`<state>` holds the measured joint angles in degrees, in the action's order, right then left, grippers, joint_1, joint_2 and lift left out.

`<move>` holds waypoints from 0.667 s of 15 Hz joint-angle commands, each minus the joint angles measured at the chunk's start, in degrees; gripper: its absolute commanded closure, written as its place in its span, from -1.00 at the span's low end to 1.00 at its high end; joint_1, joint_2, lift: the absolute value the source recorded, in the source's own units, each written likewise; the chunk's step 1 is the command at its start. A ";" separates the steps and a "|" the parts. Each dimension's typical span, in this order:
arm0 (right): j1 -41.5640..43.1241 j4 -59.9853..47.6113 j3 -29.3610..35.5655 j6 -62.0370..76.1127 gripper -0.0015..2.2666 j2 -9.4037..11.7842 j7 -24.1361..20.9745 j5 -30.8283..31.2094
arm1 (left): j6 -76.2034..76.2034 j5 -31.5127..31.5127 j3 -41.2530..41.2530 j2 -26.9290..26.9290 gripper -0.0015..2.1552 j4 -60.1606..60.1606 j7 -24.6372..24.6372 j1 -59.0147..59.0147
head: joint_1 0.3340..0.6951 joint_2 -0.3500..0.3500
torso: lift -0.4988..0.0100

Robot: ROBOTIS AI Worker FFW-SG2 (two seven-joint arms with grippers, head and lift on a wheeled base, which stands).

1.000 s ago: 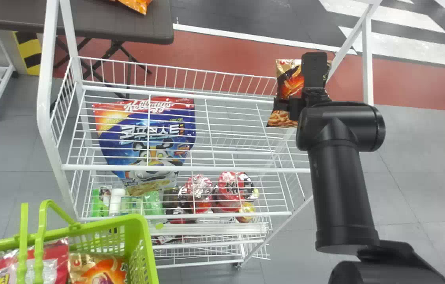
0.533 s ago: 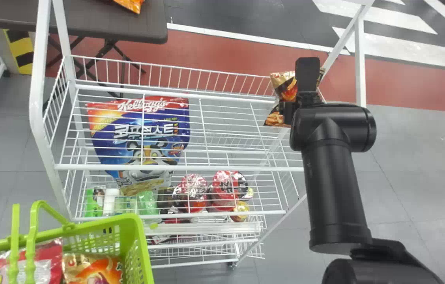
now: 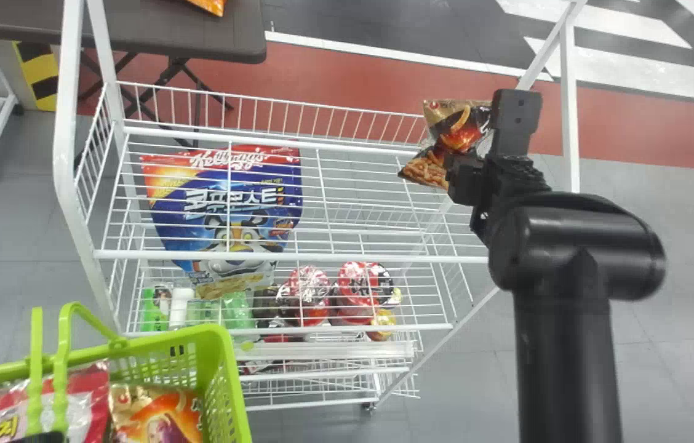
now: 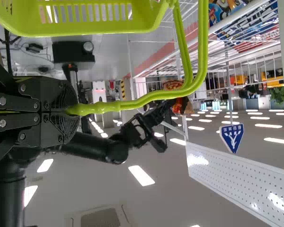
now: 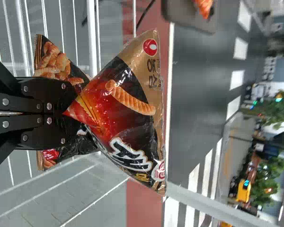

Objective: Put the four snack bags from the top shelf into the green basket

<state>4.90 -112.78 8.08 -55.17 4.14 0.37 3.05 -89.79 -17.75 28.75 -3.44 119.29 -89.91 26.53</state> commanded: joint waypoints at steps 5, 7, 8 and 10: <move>-18.88 -31.36 -5.18 -21.26 0.99 -0.01 1.65 -16.58 | -0.24 0.08 0.08 -0.07 0.98 -0.29 -0.66 -0.69 | 1.00 -0.43 | 0.96; -23.19 -36.19 -5.09 -26.53 0.99 -0.01 3.32 -22.82 | -0.24 0.17 -0.01 -0.07 0.98 -0.29 -0.66 -1.04 | 1.00 -0.14 | 0.96; -24.77 -38.04 -4.91 -29.52 0.99 -0.01 4.11 -25.99 | -0.24 0.26 -0.01 -0.07 0.98 -0.29 -0.66 -1.22 | 1.00 -0.06 | 0.96; -26.09 -40.06 -4.30 -34.91 0.99 -0.19 4.73 -33.90 | -0.24 0.26 -0.01 -0.07 0.98 -0.20 -0.66 -1.22 | 1.00 0.20 | 0.96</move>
<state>-19.99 -151.18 3.36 -86.65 4.10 4.82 -25.21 -89.79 -17.51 28.75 -3.51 119.01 -89.91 25.34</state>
